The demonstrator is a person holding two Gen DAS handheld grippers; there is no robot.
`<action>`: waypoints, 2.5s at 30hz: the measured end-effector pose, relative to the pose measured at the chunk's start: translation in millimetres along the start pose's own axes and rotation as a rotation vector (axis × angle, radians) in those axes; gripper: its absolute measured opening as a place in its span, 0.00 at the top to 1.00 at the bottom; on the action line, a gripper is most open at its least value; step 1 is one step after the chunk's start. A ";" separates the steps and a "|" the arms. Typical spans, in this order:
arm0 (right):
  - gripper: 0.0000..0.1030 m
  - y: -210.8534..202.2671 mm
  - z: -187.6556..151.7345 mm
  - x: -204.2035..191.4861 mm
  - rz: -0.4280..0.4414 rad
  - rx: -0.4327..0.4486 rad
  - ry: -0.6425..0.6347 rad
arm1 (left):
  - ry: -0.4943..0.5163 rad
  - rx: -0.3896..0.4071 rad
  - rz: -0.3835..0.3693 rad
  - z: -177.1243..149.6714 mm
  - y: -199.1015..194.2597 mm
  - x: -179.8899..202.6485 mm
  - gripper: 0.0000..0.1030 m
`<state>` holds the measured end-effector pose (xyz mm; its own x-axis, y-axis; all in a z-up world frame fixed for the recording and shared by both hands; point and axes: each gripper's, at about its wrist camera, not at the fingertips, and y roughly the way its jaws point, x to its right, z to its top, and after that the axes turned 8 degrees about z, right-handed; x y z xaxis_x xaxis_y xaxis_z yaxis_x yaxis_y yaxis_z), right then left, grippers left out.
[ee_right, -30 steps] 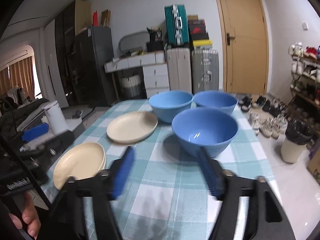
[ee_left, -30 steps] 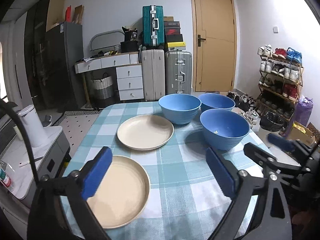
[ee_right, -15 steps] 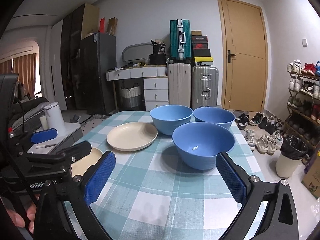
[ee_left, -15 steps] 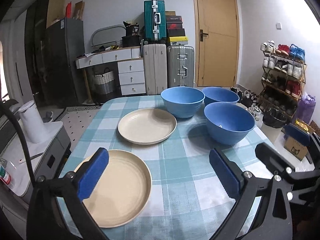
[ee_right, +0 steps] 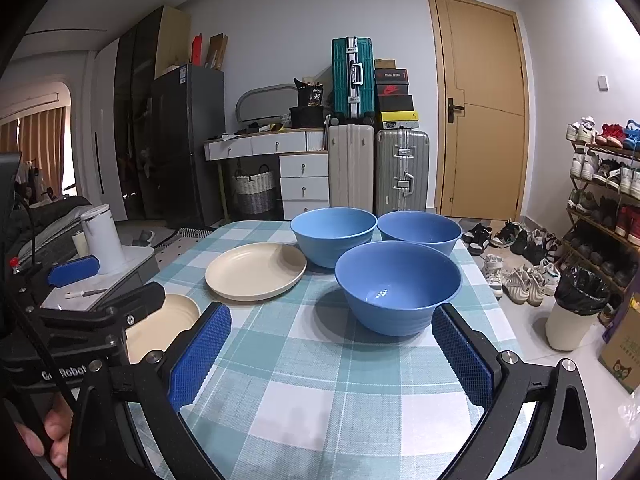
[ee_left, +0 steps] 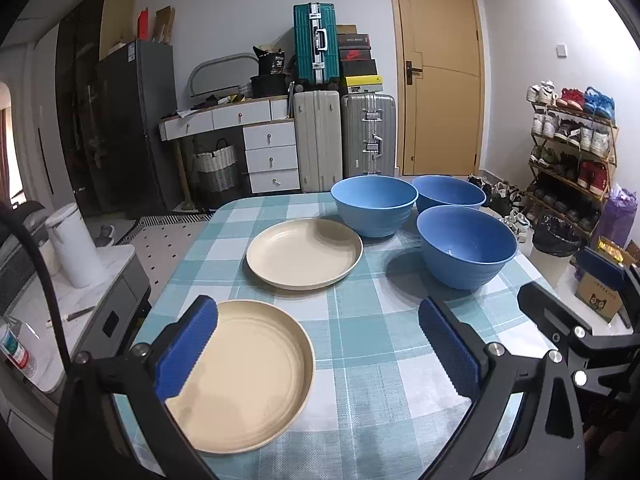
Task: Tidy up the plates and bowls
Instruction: 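Withdraw both open grippers from the plate stack, then move both grippers to the remaining cream plate and close them on its rim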
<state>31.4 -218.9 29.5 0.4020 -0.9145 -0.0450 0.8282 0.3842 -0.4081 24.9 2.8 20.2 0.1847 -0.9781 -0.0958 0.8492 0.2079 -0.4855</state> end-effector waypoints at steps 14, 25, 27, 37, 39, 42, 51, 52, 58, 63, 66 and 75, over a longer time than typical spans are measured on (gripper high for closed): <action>0.01 4.9 -0.9 -9.5 -0.014 0.000 -0.025 | -0.045 -0.013 0.012 3.0 3.2 -16.0 0.01; 0.01 9.7 48.8 -36.1 0.043 0.003 -0.099 | -0.141 -0.029 0.067 44.1 14.5 -89.2 0.01; 0.01 13.5 66.7 -38.1 0.087 0.002 -0.063 | -0.138 -0.061 0.078 55.8 25.1 -102.4 0.01; 0.01 102.4 159.7 -52.9 0.412 -0.228 0.244 | -0.017 -0.154 0.115 106.7 94.8 -132.0 0.01; 0.01 132.3 162.0 -50.2 0.415 -0.314 0.337 | -0.020 -0.220 0.096 110.8 121.1 -135.9 0.01; 0.01 182.0 151.8 -42.2 0.400 -0.452 0.475 | -0.014 -0.320 0.066 110.7 162.6 -137.6 0.01; 0.01 279.4 117.6 -22.3 0.261 -0.733 0.550 | -0.099 -0.572 0.027 95.0 253.1 -133.3 0.02; 0.01 285.9 117.2 -22.1 0.253 -0.751 0.538 | -0.071 -0.583 0.035 93.9 260.3 -127.2 0.02; 0.12 325.7 102.3 -16.7 0.199 -0.857 0.484 | 0.064 -0.613 0.044 91.2 282.8 -99.3 0.02; 0.16 344.5 94.4 -13.0 0.144 -0.898 0.461 | 0.087 -0.645 0.042 87.5 298.1 -91.6 0.02; 0.16 353.9 89.5 -6.1 0.106 -0.913 0.471 | 0.066 -0.664 0.031 85.9 307.1 -93.1 0.02; 0.20 368.4 75.0 3.1 0.067 -0.894 0.470 | 0.069 -0.704 0.005 75.5 328.7 -83.8 0.03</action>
<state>367.1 -70.7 -52.6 0.0830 -0.9260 -0.3682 0.1364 0.3766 -0.9163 325.9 153.7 -65.8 0.1365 -0.9802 -0.1432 0.3219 0.1806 -0.9294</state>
